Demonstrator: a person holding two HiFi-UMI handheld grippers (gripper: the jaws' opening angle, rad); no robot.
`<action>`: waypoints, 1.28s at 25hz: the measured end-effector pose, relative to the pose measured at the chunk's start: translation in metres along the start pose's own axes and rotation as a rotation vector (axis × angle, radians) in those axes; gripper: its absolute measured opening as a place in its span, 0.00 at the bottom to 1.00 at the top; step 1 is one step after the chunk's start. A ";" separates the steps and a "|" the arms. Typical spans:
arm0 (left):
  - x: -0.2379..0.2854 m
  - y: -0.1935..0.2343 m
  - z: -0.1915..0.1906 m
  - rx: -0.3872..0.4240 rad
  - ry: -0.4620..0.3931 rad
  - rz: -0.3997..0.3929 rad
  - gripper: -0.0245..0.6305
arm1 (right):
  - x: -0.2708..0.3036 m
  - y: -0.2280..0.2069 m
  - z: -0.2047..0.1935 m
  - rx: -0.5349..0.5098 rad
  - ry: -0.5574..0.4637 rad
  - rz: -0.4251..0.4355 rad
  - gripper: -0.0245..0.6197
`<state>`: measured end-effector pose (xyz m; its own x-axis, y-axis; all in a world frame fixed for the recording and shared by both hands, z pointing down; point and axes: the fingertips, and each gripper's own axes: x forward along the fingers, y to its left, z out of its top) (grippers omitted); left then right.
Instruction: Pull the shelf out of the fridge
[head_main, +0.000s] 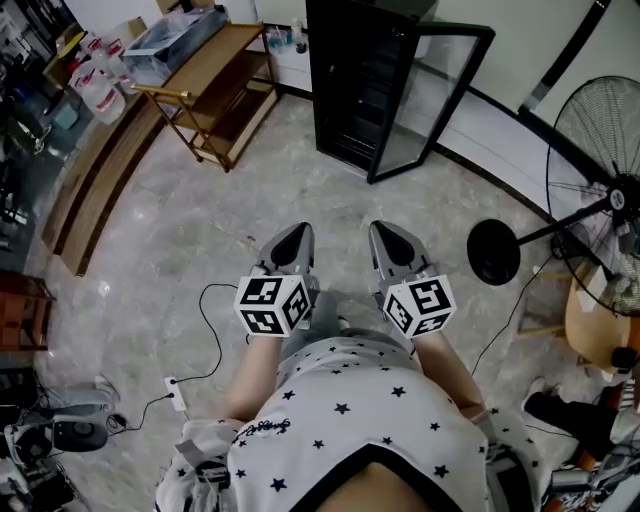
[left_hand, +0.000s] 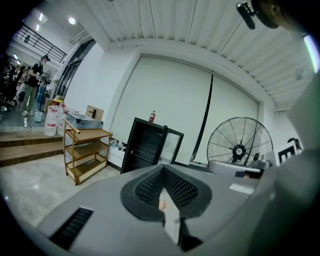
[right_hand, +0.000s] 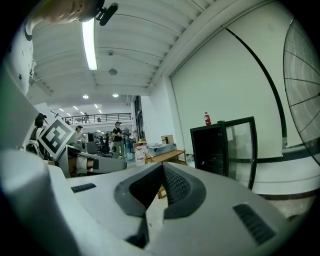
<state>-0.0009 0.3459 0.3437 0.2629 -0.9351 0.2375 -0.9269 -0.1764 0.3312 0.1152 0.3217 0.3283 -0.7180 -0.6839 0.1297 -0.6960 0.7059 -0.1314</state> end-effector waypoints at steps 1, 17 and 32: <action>0.001 0.002 -0.001 -0.007 0.006 0.002 0.06 | 0.001 0.000 -0.001 0.002 0.004 0.001 0.03; 0.084 0.040 0.022 -0.048 0.035 -0.100 0.06 | 0.079 -0.047 0.006 -0.009 0.024 -0.040 0.03; 0.212 0.121 0.082 -0.018 0.101 -0.186 0.06 | 0.220 -0.106 0.048 0.005 -0.008 -0.147 0.03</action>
<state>-0.0796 0.1015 0.3595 0.4557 -0.8512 0.2605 -0.8551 -0.3372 0.3939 0.0307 0.0872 0.3236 -0.6086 -0.7811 0.1399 -0.7935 0.5974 -0.1164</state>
